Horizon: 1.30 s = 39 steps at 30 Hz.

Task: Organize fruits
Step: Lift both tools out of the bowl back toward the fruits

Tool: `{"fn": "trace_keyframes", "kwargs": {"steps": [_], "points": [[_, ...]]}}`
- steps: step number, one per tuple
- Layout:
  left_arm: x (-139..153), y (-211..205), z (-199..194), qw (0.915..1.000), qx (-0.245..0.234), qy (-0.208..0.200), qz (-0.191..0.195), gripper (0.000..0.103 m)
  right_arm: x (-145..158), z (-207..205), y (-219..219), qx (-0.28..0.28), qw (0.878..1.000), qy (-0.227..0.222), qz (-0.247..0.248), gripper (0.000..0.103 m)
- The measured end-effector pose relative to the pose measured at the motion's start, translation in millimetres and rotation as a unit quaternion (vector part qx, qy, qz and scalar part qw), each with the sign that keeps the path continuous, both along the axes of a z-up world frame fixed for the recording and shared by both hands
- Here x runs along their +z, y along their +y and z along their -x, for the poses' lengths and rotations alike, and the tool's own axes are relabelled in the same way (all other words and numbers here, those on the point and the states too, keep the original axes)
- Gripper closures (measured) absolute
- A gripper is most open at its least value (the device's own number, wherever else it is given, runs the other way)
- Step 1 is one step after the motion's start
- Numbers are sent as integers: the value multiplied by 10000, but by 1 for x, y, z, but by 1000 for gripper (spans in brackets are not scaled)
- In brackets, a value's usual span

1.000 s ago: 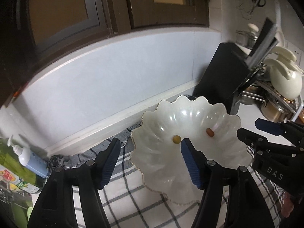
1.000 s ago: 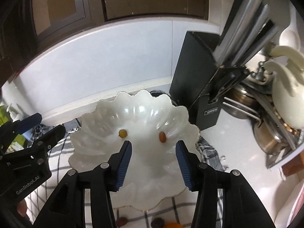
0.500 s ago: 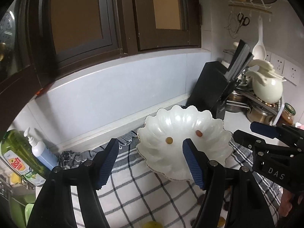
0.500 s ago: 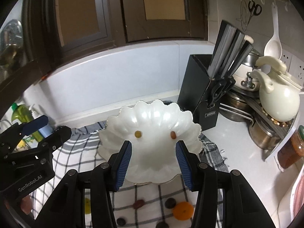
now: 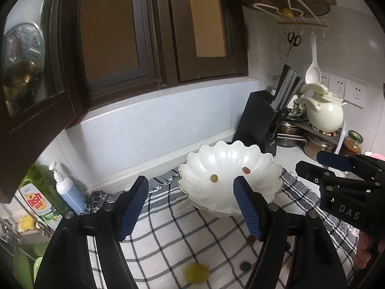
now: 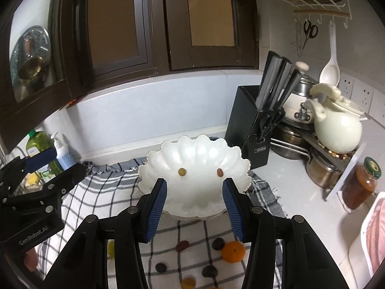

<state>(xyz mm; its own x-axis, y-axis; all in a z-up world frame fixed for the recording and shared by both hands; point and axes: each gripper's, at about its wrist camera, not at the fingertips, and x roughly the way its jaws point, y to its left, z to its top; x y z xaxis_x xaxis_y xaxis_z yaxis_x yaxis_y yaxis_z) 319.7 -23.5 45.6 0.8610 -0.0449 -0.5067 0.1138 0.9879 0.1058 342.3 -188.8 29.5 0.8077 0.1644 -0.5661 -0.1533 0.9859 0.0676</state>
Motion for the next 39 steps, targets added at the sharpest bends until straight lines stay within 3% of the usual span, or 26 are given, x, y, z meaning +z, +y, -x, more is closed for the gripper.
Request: {"fn": "trace_keyframes", "kwargs": {"steps": [12,39], "points": [[1,-4,36,9994,-288,-44,191,28,6,46,-7,-54,9995,-309,20,54],[-41,-24,72,9950,-981,144,68,25,-38,96,-15,-192,9997,-23,158,54]]}}
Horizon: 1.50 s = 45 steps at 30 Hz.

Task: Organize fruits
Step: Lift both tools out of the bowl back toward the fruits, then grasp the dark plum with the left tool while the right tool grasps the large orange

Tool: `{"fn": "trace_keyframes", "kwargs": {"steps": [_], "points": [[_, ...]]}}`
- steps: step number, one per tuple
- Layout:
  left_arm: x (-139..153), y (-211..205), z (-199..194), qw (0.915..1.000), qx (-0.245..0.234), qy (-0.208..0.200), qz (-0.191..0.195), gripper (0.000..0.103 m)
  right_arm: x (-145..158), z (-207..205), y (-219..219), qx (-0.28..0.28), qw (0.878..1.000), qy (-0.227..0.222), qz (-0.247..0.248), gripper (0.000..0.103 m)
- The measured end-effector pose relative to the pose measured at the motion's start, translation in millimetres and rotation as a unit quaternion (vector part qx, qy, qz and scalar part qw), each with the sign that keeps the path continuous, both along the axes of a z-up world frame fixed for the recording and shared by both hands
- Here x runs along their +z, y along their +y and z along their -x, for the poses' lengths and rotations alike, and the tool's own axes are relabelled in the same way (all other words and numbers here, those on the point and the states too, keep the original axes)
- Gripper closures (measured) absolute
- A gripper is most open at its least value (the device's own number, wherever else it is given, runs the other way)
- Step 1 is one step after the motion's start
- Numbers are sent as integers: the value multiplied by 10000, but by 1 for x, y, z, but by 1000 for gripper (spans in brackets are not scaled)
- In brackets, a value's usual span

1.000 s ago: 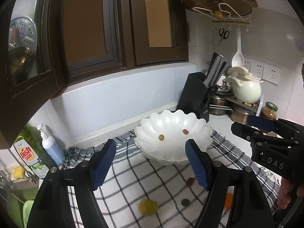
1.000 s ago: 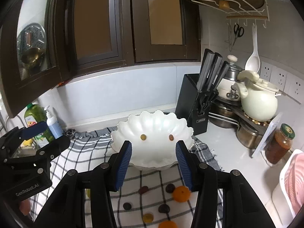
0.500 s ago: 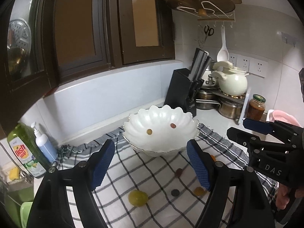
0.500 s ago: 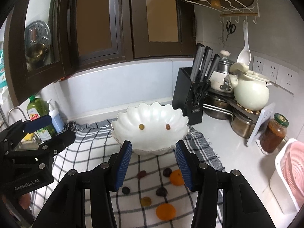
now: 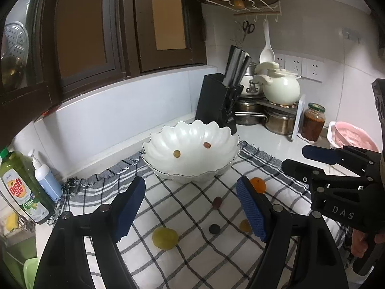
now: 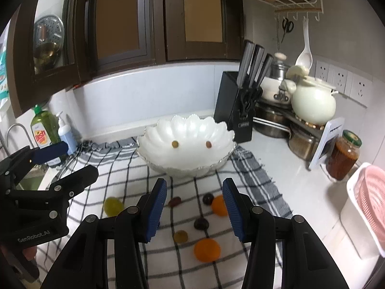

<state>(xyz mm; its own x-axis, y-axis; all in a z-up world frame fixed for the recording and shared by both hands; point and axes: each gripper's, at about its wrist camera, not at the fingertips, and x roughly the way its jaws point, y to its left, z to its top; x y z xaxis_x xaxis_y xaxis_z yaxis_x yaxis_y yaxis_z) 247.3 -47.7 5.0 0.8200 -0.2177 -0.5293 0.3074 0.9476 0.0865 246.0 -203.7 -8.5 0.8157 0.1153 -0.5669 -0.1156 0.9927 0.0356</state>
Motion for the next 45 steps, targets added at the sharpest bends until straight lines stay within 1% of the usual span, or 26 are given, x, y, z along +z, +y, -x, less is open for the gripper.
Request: {"fn": "trace_keyframes", "kwargs": {"steps": [5,17,23,29,39,45], "points": [[-14,-3,2,9998,-108,184,-3,25,-14,3,-1,-25,9999,125,14,54],[-53,-10,0,9983,-161,513,-220,26,-50,3,-6,-208,9983,543,-103,54],[-69,-13,-4,9977,-177,602,-255,26,-71,1,-10,-281,9963,799,-158,54],[-91,-16,-12,9956,-203,877,-260,26,-90,-3,-13,-325,9935,1073,-204,54],[-118,-26,-26,9925,-266,1143,-351,31,-115,-11,-17,-376,9894,1382,-254,54],[-132,-31,-37,9903,-319,1295,-397,40,-125,-14,-18,-385,9874,1512,-273,54]]}}
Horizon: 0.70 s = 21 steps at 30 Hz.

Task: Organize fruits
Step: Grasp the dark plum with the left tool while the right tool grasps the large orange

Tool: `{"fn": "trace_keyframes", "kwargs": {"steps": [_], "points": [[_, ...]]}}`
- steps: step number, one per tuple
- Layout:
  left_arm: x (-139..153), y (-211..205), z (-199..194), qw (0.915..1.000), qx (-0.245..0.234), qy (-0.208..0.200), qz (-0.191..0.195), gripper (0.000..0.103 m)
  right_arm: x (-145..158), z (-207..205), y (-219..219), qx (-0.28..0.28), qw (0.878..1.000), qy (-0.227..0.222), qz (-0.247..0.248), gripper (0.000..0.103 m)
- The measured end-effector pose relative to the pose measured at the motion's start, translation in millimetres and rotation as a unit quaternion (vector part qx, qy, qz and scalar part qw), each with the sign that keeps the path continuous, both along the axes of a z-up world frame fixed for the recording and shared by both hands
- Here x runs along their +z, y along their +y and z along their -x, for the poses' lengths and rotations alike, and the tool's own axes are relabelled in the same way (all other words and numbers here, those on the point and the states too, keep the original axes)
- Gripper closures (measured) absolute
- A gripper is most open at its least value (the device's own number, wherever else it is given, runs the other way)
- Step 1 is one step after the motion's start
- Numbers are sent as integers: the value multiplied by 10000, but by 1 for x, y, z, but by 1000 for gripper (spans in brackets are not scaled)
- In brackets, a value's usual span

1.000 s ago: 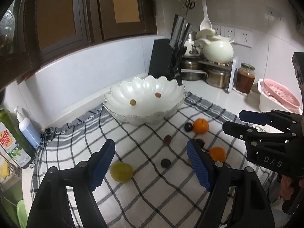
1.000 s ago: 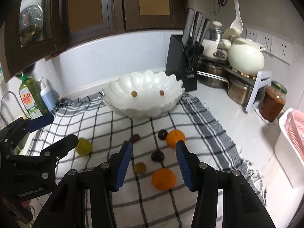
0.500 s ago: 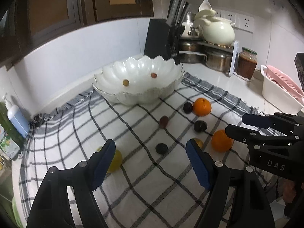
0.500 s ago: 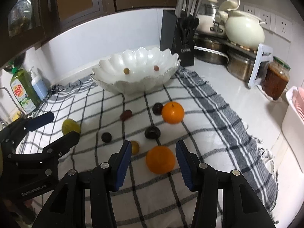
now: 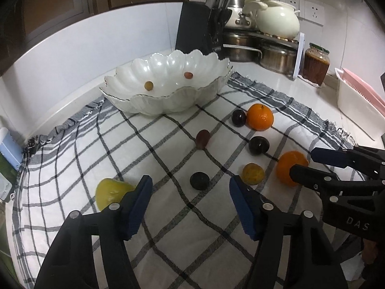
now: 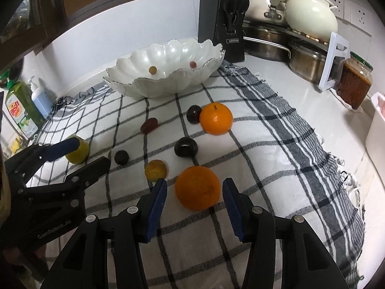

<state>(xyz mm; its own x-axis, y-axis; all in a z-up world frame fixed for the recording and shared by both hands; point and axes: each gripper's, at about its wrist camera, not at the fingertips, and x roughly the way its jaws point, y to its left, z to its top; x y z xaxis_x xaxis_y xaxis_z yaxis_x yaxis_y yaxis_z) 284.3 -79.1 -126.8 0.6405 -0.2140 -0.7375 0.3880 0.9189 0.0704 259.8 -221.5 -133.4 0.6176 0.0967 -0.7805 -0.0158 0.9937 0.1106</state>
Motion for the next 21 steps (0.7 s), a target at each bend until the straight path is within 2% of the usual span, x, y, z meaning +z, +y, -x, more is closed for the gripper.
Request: {"fn": "trace_keyframes", "kwargs": {"steps": [13,21], "points": [[-21,-8,-20,9993,-100,358,81,63,-14,-11,-1,-39,9998,199,-66,54],[-31,-13,-26,9987,-131,494,33,73,-21,-15,-1,-30,9994,323,-104,54]]}}
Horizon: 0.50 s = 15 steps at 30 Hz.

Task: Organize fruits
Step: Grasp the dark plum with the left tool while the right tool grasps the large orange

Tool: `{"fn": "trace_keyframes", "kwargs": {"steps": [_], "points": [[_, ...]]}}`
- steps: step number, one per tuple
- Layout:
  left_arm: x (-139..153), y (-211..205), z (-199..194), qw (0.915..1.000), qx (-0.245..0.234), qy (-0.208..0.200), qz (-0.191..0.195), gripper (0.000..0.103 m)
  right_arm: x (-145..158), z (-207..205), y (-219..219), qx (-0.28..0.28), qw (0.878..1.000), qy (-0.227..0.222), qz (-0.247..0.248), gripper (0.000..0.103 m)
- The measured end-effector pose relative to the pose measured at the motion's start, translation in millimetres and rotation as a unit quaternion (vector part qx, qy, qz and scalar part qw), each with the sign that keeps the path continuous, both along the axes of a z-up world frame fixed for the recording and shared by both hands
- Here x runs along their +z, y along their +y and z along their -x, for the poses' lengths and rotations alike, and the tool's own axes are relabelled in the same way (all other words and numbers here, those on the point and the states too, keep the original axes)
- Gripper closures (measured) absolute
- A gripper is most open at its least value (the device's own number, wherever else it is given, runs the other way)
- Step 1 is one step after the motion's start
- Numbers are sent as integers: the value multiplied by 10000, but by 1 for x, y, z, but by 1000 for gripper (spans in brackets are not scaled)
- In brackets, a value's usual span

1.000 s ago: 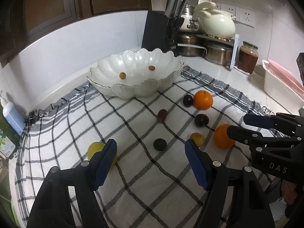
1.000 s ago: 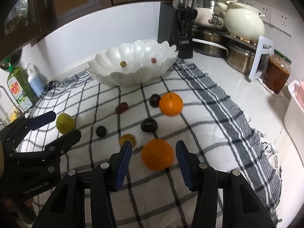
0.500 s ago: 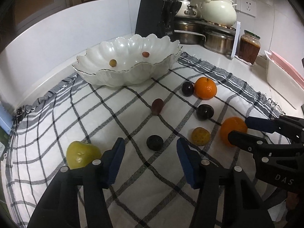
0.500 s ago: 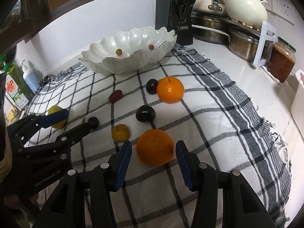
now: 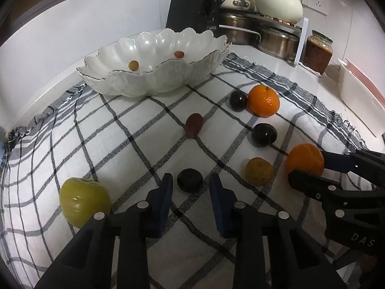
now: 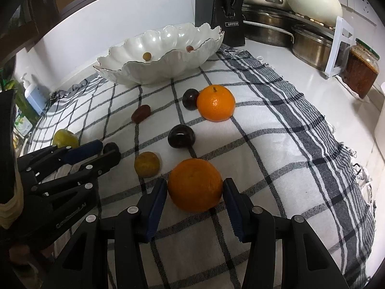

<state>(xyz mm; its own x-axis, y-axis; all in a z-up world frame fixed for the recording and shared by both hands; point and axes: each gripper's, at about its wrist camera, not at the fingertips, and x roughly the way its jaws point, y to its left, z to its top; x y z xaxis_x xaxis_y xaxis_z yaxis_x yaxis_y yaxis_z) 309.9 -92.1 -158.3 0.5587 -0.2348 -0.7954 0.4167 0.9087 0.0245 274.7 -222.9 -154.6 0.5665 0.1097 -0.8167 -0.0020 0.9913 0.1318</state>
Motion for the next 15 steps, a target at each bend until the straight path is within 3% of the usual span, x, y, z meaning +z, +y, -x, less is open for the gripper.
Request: {"fn": "trace_keyframes", "kwargs": {"steps": [6,15], "points": [[-3,-2,-1,10000,-23,-2,-37,80,-1,0,0,-7,10000,-12,0,56],[6,-2,4,10000,10,-76,24,80,0,3,-2,-20,10000,-43,-79,58]]}}
